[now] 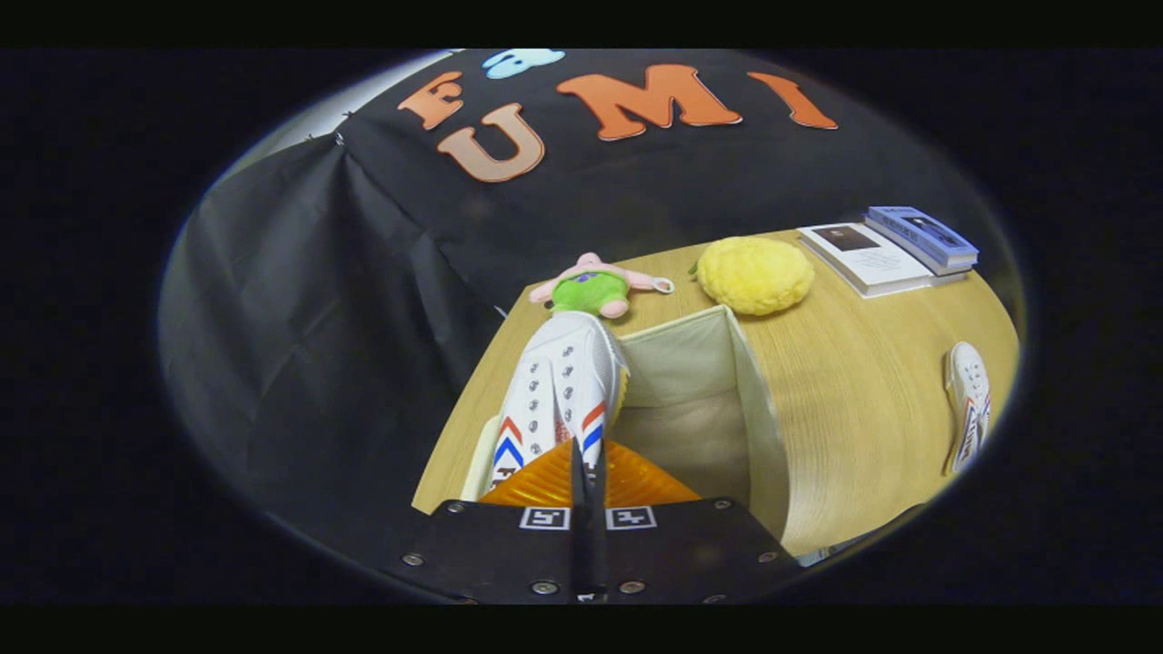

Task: Open the storage box then place both shoes into the box .Put the left shoe in first, then the right shoe, with the right side of both shoes facing outward in a uniform manner.

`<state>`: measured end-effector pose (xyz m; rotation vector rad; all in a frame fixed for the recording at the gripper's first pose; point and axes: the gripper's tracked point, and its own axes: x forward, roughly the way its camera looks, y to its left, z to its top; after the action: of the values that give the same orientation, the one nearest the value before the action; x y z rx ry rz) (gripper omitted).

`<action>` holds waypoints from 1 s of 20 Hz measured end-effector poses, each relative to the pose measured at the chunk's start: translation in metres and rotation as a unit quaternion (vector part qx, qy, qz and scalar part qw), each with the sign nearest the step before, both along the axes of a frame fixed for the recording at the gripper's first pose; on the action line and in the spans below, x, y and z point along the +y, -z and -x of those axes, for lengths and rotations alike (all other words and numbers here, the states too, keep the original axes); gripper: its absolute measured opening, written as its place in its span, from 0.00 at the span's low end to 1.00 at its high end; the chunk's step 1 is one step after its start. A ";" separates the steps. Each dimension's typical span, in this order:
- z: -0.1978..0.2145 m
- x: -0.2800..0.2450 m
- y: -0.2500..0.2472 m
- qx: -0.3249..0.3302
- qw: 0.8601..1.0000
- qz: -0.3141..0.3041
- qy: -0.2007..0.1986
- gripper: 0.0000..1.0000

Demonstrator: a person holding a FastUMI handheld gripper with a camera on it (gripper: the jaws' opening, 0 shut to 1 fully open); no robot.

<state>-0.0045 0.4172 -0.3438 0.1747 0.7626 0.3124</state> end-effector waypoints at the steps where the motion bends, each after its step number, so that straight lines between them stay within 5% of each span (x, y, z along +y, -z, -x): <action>1: 0.000 0.001 -0.001 -0.005 1.000 0.001 0.001 0.00; 14: 0.012 0.009 0.033 0.040 0.998 0.044 -0.009 0.03; 17: 0.012 0.023 0.020 0.032 0.998 0.032 -0.033 0.25; 20: 0.009 0.017 0.008 0.019 0.998 0.037 -0.038 0.93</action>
<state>-0.0135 0.4345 -0.3519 0.0816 0.8194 0.3526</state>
